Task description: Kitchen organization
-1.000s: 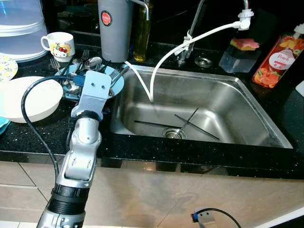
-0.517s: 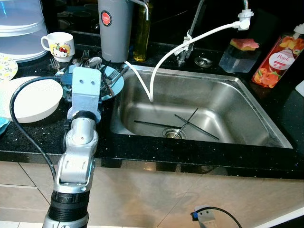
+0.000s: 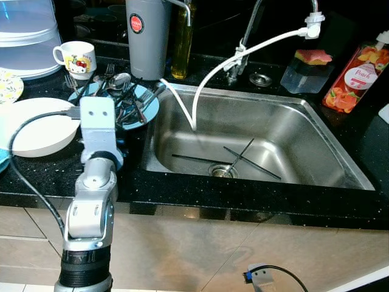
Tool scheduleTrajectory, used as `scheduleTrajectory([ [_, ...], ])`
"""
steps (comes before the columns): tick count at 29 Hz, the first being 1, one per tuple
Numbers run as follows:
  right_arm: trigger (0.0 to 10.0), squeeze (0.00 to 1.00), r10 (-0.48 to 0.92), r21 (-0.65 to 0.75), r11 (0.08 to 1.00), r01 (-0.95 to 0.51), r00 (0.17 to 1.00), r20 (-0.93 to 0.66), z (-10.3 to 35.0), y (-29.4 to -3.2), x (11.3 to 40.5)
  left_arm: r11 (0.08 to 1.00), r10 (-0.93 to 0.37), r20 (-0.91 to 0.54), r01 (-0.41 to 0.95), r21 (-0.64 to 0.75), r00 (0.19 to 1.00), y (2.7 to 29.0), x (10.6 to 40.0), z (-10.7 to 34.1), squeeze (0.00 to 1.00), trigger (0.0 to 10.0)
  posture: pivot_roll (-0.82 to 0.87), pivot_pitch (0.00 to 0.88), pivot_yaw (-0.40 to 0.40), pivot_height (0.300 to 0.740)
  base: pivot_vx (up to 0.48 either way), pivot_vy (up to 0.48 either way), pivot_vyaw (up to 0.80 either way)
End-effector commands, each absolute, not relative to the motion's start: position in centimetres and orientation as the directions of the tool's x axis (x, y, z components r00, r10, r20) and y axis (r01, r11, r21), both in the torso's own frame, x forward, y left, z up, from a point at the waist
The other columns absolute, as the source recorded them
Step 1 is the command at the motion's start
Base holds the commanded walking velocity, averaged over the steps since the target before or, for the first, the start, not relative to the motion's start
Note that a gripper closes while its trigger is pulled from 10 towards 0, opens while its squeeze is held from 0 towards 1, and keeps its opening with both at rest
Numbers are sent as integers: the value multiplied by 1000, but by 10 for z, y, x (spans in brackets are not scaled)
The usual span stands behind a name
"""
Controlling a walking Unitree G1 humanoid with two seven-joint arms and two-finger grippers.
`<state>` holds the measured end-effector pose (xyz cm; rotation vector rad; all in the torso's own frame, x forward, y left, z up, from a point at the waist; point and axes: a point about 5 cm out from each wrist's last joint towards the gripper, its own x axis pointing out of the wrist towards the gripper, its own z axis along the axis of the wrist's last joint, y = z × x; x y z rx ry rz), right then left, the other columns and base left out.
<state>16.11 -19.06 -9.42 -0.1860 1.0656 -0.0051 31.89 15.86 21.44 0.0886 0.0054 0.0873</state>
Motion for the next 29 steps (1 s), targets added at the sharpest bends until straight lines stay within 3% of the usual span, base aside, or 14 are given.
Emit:
scheduleTrajectory([
  [1, 10000, 0, -104, -159, 984, -76, 481, -871, -95, -192, 159, 994, 46, -34, -43, 100, 998, 156, 324, 210, 0, 10000, 239, 53, -101, 740, 0, 0, 0],
  [4, 10000, 0, -105, -160, 984, -73, 483, -869, -94, -192, 160, 991, 47, -23, -44, 127, 999, 160, 328, 212, 0, 9961, 234, 56, -100, 740, 0, 0, 0],
  [5, 10000, 0, -106, -160, 984, -72, 484, -869, -94, -192, 160, 989, 51, -12, -49, 139, 999, 161, 329, 214, 0, 6078, 234, 57, -102, 740, 0, 0, 0],
  [7, 10000, 0, -106, -160, 984, -72, 484, -869, -94, -192, 160, 989, 51, -12, -49, 139, 999, 161, 329, 214, 0, 6078, 234, 57, -102, 740, 0, 0, 0],
  [9, 10000, 0, -106, -161, 984, -73, 484, -869, -94, -193, 160, 987, 53, 9, -54, 153, 999, 162, 328, 216, 0, 0, 234, 60, -107, 740, 0, 0, 0],
  [19, 10000, 0, -108, -165, 983, -75, 491, -864, -91, -194, 168, 975, 23, 117, -48, 215, 993, 156, 327, 230, 0, 0, 231, 61, -111, 740, 0, 0, 0],
  [20, 10000, 0, -108, -166, 983, -75, 492, -864, -91, -194, 169, 967, 9, 167, -52, 251, 986, 154, 326, 236, 0, 7373, 231, 61, -111, 740, 0, 0, 0],
  [21, 10000, 0, -108, -166, 983, -75, 493, -863, -90, -194, 169, 958, -5, 225, -60, 280, 974, 151, 325, 244, 0, 10000, 231, 61, -111, 740, 0, 0, 0],
  [29, 10000, 0, -104, -161, 984, -77, 488, -867, -93, -188, 165, 940, -46, 397, -94, 327, 917, 143, 318, 271, 0, 10000, 231, 58, -110, 740, 0, 0, 0],
])
